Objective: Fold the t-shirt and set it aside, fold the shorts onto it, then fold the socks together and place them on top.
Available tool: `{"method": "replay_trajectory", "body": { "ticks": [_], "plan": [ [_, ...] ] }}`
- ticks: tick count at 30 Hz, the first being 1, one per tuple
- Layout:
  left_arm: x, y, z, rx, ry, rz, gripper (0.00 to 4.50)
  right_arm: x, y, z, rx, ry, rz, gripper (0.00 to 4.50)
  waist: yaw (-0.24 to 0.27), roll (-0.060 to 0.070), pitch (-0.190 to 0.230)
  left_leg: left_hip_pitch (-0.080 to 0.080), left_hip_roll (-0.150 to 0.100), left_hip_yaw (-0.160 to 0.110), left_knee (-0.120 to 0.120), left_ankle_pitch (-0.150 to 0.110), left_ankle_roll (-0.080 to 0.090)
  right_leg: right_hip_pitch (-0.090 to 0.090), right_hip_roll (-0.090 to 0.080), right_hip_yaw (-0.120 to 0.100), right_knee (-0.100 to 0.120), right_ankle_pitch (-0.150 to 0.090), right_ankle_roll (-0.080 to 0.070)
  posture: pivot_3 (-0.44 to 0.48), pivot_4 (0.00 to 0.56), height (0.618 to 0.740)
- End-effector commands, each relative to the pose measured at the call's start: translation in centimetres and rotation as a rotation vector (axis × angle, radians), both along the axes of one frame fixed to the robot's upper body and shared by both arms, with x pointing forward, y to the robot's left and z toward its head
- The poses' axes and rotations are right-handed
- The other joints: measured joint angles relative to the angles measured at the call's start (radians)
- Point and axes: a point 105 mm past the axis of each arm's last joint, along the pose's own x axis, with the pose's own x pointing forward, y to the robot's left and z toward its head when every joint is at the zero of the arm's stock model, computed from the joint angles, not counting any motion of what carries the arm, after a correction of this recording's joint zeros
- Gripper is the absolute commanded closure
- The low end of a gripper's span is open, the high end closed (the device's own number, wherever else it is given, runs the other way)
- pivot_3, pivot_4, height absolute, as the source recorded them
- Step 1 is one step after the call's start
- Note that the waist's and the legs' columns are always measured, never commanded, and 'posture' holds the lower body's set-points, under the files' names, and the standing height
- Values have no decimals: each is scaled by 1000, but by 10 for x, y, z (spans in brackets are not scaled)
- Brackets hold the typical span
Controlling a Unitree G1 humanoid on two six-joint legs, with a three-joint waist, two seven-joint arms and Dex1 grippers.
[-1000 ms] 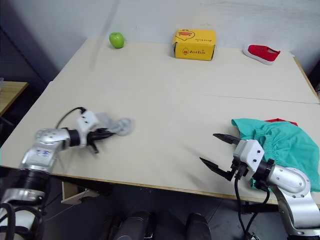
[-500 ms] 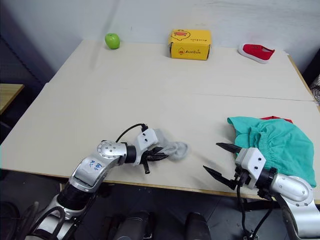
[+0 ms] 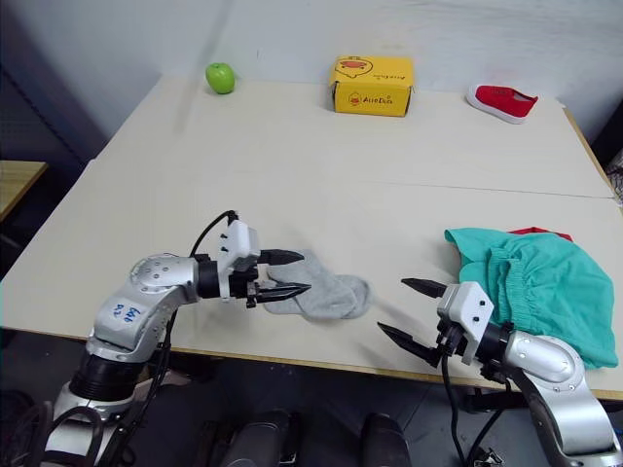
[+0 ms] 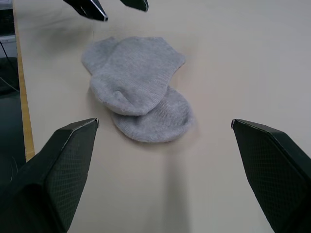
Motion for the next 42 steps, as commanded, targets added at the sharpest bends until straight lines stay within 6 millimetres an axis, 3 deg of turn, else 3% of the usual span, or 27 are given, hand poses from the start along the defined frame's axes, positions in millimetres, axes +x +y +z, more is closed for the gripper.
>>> {"method": "replay_trajectory", "body": {
  "ticks": [1, 7, 12, 16, 18, 24, 29, 33, 36, 39, 42],
  "plan": [
    [7, 23, 12, 3, -81, 40, 1566, -1, 10, 7, 27, -31, 33, 0, 8, 0, 0, 0, 6, 11, 3, -3, -2, -7, 5, 10, 1, 2, -4, 0, 150, 740],
    [22, 61, -11, 177, -96, 98, 1566, -1, 35, -2, -33, -22, 143, 0, -16, 0, 0, 2, 11, 11, 2, -6, -2, -3, 13, 11, -3, 4, -4, 0, 150, 740],
    [22, 67, -41, 267, -32, 76, 1566, 22, 53, -12, -117, -52, 158, 0, -18, 0, 0, 1, 12, 12, 3, -7, -2, -3, 13, 11, -2, 4, -4, 0, 150, 740],
    [22, 63, -56, 267, 35, 83, 1566, 41, 55, -26, -209, -34, 163, 0, -18, 0, 0, 1, 12, 12, 4, -7, -2, -3, 13, 11, -2, 4, -5, 0, 150, 740],
    [20, 62, -61, 282, 61, 74, 1546, 41, 55, -32, -239, -10, 195, 390, -16, 0, 0, -1, 12, 11, 4, -7, -2, -4, 13, 10, 2, 4, -5, 0, 150, 740],
    [18, 65, -60, 241, 73, 113, 3064, 51, 58, -25, -205, -39, 210, 2293, -22, 0, 0, 0, 12, 12, 7, -8, -1, -3, 13, 11, 3, 4, -5, 0, 150, 740],
    [16, 81, -39, 123, 105, 160, 3064, 40, 53, -17, -130, -23, 237, 2293, -33, 0, 0, 0, 15, 11, 8, -9, -2, -3, 14, 10, 4, 4, -5, 0, 150, 740],
    [12, 94, -27, 79, 165, 163, 2338, 30, 44, -17, -129, 25, 255, 2345, -39, 0, 0, 0, 15, 11, 8, -9, -2, -3, 15, 10, 4, 4, -5, 0, 150, 740],
    [15, 96, -22, 68, 178, 160, 1368, 27, 43, -12, -69, 75, 246, 2345, -40, 0, 0, 0, 15, 12, 8, -10, -2, -3, 14, 10, 4, 4, -5, 0, 150, 740],
    [23, 95, -14, 22, 219, 174, 537, 24, 50, -2, 24, 148, 239, 1756, -40, 0, 0, 0, 16, 11, 8, -10, -3, -3, 15, 10, 4, 4, -5, 0, 150, 740],
    [37, 89, -16, 22, 257, 210, 527, 22, 59, 3, 98, 247, 223, 749, -37, 0, 0, 0, 16, 11, 8, -10, -3, -3, 15, 10, 4, 4, -5, 0, 150, 740]
  ]
}}
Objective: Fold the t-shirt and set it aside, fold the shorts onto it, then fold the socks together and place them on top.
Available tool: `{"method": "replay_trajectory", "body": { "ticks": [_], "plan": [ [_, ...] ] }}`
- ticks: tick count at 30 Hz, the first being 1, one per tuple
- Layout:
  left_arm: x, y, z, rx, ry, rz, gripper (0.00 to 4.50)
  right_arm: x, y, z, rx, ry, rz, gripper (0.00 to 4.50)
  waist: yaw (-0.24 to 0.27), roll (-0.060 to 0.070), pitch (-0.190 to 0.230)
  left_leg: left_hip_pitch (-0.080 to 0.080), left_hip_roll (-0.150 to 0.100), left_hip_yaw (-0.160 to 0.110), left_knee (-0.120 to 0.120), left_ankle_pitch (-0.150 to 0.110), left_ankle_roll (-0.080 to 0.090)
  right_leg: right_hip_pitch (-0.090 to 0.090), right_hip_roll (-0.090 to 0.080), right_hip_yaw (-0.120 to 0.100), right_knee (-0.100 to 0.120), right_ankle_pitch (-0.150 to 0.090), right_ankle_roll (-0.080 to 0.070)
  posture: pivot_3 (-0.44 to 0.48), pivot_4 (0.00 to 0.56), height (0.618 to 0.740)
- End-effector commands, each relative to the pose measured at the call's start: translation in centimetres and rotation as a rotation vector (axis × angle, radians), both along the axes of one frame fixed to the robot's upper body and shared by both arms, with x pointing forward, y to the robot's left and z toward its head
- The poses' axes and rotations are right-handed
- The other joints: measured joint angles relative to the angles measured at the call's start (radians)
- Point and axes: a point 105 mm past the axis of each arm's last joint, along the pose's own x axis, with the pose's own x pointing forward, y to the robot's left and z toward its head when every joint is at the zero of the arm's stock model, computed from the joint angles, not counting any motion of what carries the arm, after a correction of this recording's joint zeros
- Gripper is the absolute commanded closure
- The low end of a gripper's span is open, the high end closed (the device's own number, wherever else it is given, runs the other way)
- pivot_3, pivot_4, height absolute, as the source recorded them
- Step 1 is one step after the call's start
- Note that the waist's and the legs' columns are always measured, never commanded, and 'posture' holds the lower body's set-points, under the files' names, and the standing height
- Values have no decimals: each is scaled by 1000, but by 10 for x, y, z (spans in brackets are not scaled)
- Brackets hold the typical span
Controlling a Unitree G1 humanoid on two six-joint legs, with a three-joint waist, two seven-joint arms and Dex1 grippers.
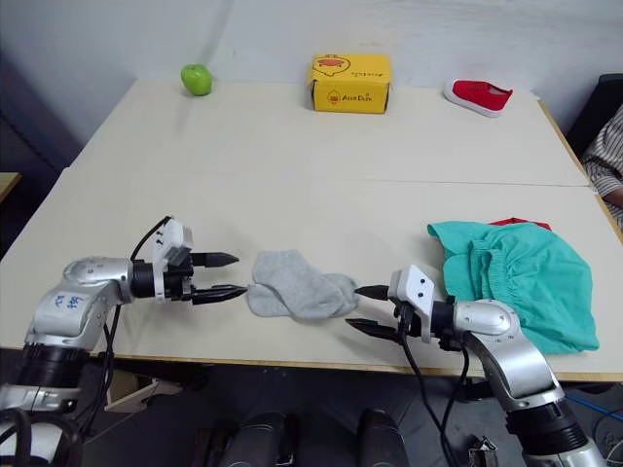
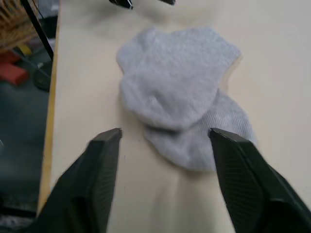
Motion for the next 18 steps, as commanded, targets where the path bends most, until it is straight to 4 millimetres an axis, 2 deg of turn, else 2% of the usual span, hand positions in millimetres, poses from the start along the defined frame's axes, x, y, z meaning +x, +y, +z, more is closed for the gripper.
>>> {"method": "replay_trajectory", "body": {
  "ticks": [1, 2, 6, 9, 11, 15, 18],
  "plan": [
    [14, -7, 1, 6, 13, 25, 527, -3, 11, 14, 59, 73, -17, 336, 1, 0, 0, 0, 0, 0, 0, 0, 0, 0, 0, 0, 0, 0, 0, 0, 150, 740],
    [17, -9, -1, 19, 13, 27, 527, -3, 12, 12, 50, 85, -24, 38, 0, 0, 0, 0, 0, 0, 0, 0, 0, 0, 0, 0, 0, 0, 0, 0, 150, 740],
    [42, -26, -8, 29, 24, 56, 527, 6, 19, -1, -7, 100, -79, 38, 1, 0, 0, -1, -1, 1, 0, -1, 1, -1, 0, 0, 0, 0, 0, 0, 150, 740],
    [52, -32, -13, 41, 28, 59, 527, 6, 23, -4, -11, 115, -81, 38, 2, 0, 0, -5, -2, 1, 1, 0, 1, -5, 0, 0, 0, 0, 0, 0, 150, 740],
    [57, -37, -15, 46, 24, 55, 527, 6, 27, -6, -11, 121, -76, 38, 1, -1, 0, -13, -2, 4, 4, 0, 1, -15, 0, 0, 5, 0, 0, 0, 150, 740],
    [62, -42, -17, 63, 33, 43, 527, 6, 36, -7, 1, 128, -65, 38, -1, -1, 0, -14, -9, 6, 6, 2, 3, -16, -1, 0, 8, 0, 0, 0, 150, 740],
    [62, -42, -18, 68, 42, 43, 1099, 8, 39, -6, 19, 135, -73, 0, -1, -1, 0, -13, -8, 6, 6, 3, 3, -16, -1, 0, 8, 0, 1, 0, 150, 740]
  ]
}}
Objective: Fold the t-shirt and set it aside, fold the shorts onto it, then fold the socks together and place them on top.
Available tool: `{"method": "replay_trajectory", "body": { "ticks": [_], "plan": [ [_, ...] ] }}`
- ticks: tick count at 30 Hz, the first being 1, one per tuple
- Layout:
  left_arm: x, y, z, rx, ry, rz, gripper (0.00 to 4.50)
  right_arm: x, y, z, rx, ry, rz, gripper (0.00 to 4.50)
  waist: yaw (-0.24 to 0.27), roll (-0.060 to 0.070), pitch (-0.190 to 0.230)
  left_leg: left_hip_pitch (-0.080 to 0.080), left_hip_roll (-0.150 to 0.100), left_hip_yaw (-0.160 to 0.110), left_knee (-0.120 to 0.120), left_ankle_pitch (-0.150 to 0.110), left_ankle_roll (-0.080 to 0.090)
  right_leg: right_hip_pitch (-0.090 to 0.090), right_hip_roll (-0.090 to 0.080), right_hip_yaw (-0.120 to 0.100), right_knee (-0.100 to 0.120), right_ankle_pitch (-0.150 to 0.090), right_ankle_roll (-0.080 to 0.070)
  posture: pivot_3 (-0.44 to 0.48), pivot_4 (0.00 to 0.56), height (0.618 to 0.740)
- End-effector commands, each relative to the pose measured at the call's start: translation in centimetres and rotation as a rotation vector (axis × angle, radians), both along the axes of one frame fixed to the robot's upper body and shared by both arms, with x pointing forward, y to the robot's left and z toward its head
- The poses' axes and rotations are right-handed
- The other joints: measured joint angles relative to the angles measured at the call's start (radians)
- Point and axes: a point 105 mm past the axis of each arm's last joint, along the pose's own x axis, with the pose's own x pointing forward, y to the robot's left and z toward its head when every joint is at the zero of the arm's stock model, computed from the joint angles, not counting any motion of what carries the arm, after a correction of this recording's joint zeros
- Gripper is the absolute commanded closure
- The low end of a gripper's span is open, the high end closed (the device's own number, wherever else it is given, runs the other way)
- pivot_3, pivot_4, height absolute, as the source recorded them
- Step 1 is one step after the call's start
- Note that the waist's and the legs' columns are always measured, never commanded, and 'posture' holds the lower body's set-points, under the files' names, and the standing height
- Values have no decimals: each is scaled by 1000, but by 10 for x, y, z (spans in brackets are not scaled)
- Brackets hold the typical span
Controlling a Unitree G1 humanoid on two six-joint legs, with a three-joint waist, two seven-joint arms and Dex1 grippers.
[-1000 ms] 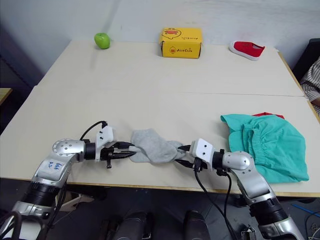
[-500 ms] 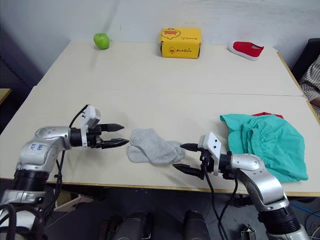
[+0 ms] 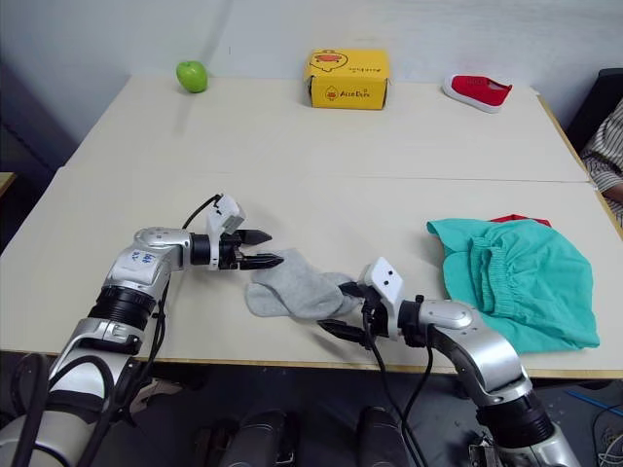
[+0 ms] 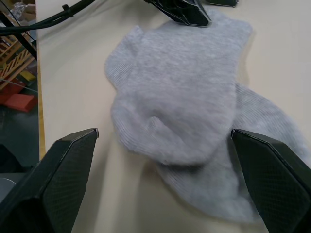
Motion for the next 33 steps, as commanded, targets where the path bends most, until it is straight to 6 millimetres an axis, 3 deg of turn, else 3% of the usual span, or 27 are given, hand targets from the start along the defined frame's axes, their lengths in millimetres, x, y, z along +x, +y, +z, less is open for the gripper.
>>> {"method": "replay_trajectory", "body": {
  "ticks": [1, 3, 6, 10, 19, 22, 28, 33],
  "plan": [
    [-2, 1, -3, 23, 10, -20, 1447, 0, 4, 9, 29, -13, -2, 194, 0, 0, 0, 0, 0, 0, 0, 0, 0, 0, 0, 0, 0, 0, 0, 0, 150, 740],
    [-5, 0, -5, 29, 14, -39, 2090, 0, 5, 8, 33, -5, -3, 659, 0, 0, 0, 0, 1, 0, 0, 0, 0, 0, 0, 0, 1, 0, 0, 0, 150, 740],
    [-8, 0, -6, 30, 13, -45, 3123, -1, 3, 9, 48, 8, -8, 1711, 0, 0, 0, 0, 1, 0, 0, 0, 0, 0, 0, 0, 1, 0, 0, 0, 150, 740],
    [-11, 0, -7, 29, 4, -47, 4385, 0, 1, 15, 95, 37, -28, 1724, 0, 0, 0, 0, 3, -1, 0, 0, 0, 0, -1, 0, 1, 0, 0, 0, 150, 740],
    [-15, -1, -9, 1, -9, -37, 4468, 3, -5, 12, 134, 135, -63, 1724, 0, 0, 0, 0, 4, -1, 0, 0, 0, 0, 0, 0, 1, 0, 0, 0, 150, 740],
    [-15, -2, -8, -8, -17, -34, 4500, 2, -3, 10, 124, 133, -51, 2326, -1, 0, 0, 0, 4, 0, 0, 0, 0, 0, 0, 0, 1, 0, 0, 0, 150, 740],
    [-18, -2, -2, -48, -24, -43, 4500, 2, -3, 14, 128, 96, -30, 4480, -1, 0, 0, 0, 4, 0, 0, 0, 0, 0, 0, 0, 1, 0, 0, 0, 150, 740],
    [-23, 2, 15, -125, -58, -20, 4500, -2, -9, 27, 136, 70, 26, 4480, -2, 0, 0, 0, 4, 0, 0, 0, 0, 0, 0, 0, 1, 0, 0, 0, 150, 740]
  ]
}}
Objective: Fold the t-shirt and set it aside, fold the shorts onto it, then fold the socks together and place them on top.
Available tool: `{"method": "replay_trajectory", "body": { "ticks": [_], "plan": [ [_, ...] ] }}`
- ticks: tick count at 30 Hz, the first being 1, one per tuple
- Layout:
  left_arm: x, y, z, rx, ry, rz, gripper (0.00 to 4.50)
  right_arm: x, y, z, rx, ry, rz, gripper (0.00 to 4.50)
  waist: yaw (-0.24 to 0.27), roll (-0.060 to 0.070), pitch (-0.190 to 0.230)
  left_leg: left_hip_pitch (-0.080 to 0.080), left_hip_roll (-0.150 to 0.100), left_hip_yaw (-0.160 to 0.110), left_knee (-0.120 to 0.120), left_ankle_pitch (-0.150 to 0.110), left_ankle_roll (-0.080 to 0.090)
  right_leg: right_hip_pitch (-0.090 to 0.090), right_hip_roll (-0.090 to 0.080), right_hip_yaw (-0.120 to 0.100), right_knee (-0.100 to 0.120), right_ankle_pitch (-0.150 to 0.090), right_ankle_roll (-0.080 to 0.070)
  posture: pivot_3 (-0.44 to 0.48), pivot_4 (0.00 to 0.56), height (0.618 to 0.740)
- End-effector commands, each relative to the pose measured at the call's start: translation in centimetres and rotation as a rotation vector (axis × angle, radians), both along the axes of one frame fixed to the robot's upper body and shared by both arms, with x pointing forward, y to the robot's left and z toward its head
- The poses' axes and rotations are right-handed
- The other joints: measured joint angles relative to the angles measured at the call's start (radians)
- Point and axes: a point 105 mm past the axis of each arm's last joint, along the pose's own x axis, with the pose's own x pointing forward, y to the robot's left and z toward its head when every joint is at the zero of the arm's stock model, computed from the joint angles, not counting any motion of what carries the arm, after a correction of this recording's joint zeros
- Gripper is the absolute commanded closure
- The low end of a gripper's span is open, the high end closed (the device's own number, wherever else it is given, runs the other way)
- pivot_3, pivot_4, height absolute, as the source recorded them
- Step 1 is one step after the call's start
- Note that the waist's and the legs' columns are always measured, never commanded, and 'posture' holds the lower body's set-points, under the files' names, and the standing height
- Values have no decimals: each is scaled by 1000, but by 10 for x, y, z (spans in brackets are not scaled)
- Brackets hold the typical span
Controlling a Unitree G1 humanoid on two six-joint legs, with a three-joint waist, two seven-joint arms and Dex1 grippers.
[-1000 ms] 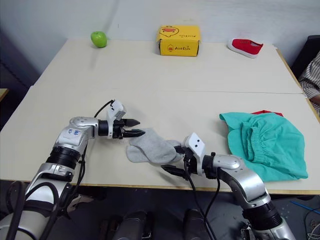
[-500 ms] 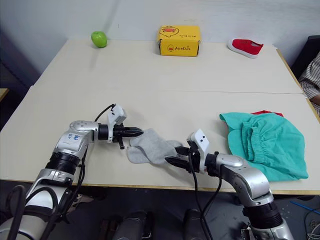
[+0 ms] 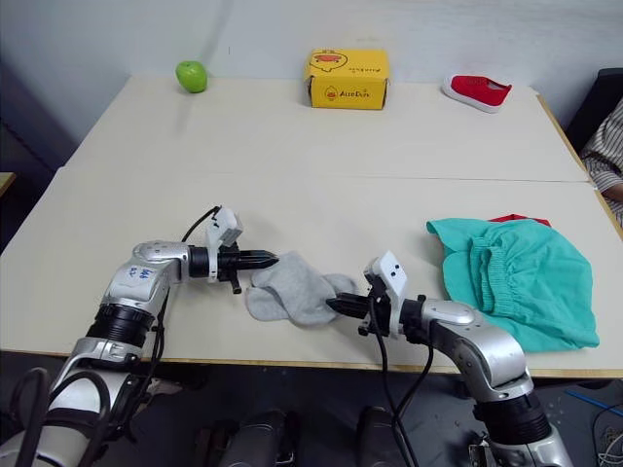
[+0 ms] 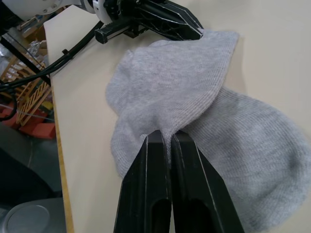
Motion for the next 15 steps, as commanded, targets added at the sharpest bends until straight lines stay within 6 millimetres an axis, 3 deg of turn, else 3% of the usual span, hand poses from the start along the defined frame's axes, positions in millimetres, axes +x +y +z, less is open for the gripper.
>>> {"method": "replay_trajectory", "body": {
  "ticks": [1, 8, 15],
  "plan": [
    [-4, 4, 24, -67, -70, 11, 4500, -2, -4, 22, 32, -61, 53, 4480, -1, 0, 0, 0, 0, 0, 0, 0, 0, 0, 0, 0, 0, 0, 0, 0, 150, 740],
    [-29, 16, 51, -143, -104, 79, 4500, 4, -20, 47, 19, -40, 128, 4480, -4, 0, 0, 0, 1, 0, 0, 0, 0, 0, 0, 0, 0, 0, 0, 0, 150, 740],
    [-67, 18, 43, -142, -20, 186, 4500, 25, -29, 56, -26, 40, 155, 4480, -3, 0, 0, 1, 2, 0, 0, 0, -1, 0, 0, 1, 0, 0, 0, 0, 150, 740]
  ]
}}
